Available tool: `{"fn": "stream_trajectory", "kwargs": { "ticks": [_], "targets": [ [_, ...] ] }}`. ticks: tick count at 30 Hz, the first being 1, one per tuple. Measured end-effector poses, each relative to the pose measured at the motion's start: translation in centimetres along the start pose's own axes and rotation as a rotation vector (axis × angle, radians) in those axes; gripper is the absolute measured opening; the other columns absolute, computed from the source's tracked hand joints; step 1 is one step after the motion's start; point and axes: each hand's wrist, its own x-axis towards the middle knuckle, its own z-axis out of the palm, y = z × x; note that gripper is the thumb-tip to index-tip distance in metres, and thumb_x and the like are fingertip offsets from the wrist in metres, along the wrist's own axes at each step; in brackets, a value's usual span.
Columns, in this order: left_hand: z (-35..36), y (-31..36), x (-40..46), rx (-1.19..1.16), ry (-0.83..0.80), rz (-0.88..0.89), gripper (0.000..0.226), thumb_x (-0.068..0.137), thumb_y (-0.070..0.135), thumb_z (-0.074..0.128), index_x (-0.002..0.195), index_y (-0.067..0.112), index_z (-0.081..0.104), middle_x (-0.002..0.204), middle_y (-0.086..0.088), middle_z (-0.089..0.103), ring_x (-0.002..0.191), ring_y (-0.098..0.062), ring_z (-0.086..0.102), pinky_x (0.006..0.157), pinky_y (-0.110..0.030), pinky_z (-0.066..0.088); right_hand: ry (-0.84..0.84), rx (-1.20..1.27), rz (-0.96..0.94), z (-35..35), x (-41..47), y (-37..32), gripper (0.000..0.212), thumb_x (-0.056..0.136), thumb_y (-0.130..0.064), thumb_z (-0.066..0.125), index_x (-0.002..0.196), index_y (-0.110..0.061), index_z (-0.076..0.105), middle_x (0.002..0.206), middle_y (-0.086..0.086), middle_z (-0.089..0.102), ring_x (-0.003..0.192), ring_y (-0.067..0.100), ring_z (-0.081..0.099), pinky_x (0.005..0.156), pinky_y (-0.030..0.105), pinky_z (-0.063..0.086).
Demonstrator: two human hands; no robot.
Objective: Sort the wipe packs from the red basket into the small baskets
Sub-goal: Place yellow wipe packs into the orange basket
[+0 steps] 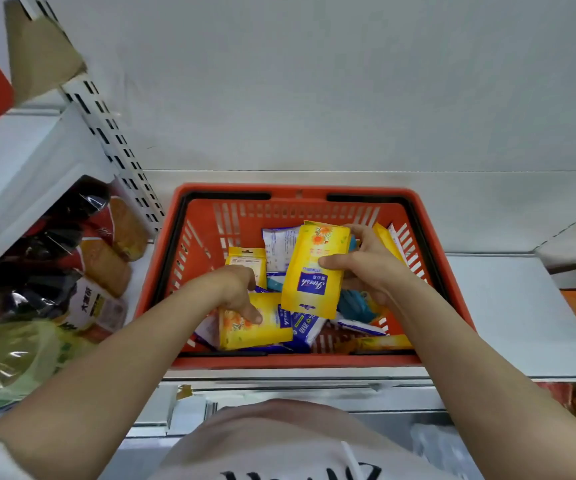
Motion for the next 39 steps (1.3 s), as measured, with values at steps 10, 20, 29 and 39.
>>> {"fn": "stream_trajectory", "kwargs": {
  "ticks": [10, 20, 29, 39],
  "targets": [
    [-1.3, 0.5, -3.3, -1.064, 0.474, -0.034, 0.026, 0.083, 0.025, 0.076, 0.1, 0.009, 0.064, 0.098, -0.012, 0.072, 0.079, -0.023, 0.069, 0.067, -0.036, 0.056, 0.149, 0.132, -0.116, -2.7, -1.2, -0.5, 0.041, 0.075, -0.018, 0.085, 0.094, -0.013, 0.049, 0.096, 0.011, 0.069, 0.074, 0.017, 0.074, 0.062, 0.03, 0.059],
    [1.7, 5.6, -5.2, -1.515, 0.74, 0.064, 0.09, 0.08, 0.001, 0.076, 0.15, 0.026, 0.027, 0.116, -0.011, 0.064, 0.099, -0.024, 0.068, 0.067, -0.041, 0.059, 0.097, 0.049, -0.273, -5.7, -3.2, -1.2, 0.056, 0.08, -0.013, 0.072, 0.126, -0.04, 0.055, 0.111, -0.001, 0.062, 0.084, 0.02, 0.071, 0.054, 0.03, 0.057],
    [4.0, 7.8, -9.0, -1.437, 0.947, 0.178, 0.09, 0.079, -0.001, 0.075, 0.146, 0.041, 0.031, 0.115, 0.004, 0.062, 0.094, -0.008, 0.069, 0.065, -0.036, 0.061, 0.005, 0.055, -0.265, -6.1, -6.1, 0.3, 0.047, 0.084, -0.017, 0.076, 0.122, -0.018, 0.049, 0.113, 0.005, 0.063, 0.089, 0.024, 0.071, 0.061, 0.039, 0.06],
    [8.6, 12.3, -13.8, -1.442, 0.893, 0.259, 0.102, 0.076, -0.006, 0.073, 0.149, 0.045, 0.023, 0.115, -0.004, 0.067, 0.093, -0.018, 0.071, 0.074, -0.041, 0.06, -0.143, 0.21, -0.277, -7.2, -13.6, 4.7, 0.051, 0.08, 0.0, 0.076, 0.121, -0.017, 0.051, 0.119, 0.011, 0.066, 0.091, 0.026, 0.073, 0.066, 0.038, 0.06]
  ]
}}
